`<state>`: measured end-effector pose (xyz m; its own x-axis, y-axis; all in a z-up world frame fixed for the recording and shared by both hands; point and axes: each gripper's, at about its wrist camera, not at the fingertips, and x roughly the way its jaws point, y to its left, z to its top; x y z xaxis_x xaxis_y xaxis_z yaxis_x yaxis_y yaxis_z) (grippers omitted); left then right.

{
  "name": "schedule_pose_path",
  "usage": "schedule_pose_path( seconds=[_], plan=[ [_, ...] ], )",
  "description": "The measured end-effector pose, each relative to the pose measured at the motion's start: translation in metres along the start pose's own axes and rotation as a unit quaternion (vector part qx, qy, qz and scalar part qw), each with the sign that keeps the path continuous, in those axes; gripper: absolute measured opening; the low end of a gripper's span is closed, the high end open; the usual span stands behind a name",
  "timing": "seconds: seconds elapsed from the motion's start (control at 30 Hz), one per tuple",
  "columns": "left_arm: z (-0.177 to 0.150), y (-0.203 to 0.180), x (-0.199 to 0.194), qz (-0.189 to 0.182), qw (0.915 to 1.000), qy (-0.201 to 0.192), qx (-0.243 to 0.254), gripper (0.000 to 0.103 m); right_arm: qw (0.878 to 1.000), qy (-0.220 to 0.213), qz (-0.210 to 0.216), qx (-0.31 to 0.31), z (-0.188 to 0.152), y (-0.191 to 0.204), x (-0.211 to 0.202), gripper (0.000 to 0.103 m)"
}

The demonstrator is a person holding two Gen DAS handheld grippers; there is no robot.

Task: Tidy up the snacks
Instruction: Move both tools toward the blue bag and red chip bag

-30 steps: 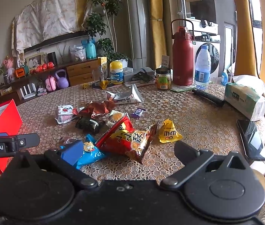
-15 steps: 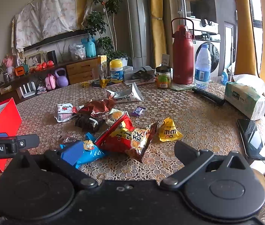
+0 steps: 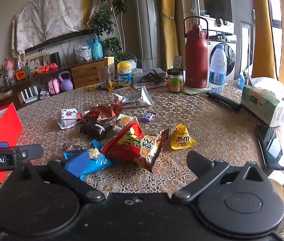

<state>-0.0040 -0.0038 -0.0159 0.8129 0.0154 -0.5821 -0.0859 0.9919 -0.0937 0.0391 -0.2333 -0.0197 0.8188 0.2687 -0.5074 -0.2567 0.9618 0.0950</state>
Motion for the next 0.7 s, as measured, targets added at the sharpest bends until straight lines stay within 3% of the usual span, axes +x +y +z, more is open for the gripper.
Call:
schedule_pose_path(
  seconds=[0.7],
  plan=[
    [-0.0034,-0.0033,0.0027,0.002,1.0000,0.005,0.007,0.103,1.000,0.005,0.000,0.003,-0.0010,-0.0016,0.0024,0.103]
  ],
)
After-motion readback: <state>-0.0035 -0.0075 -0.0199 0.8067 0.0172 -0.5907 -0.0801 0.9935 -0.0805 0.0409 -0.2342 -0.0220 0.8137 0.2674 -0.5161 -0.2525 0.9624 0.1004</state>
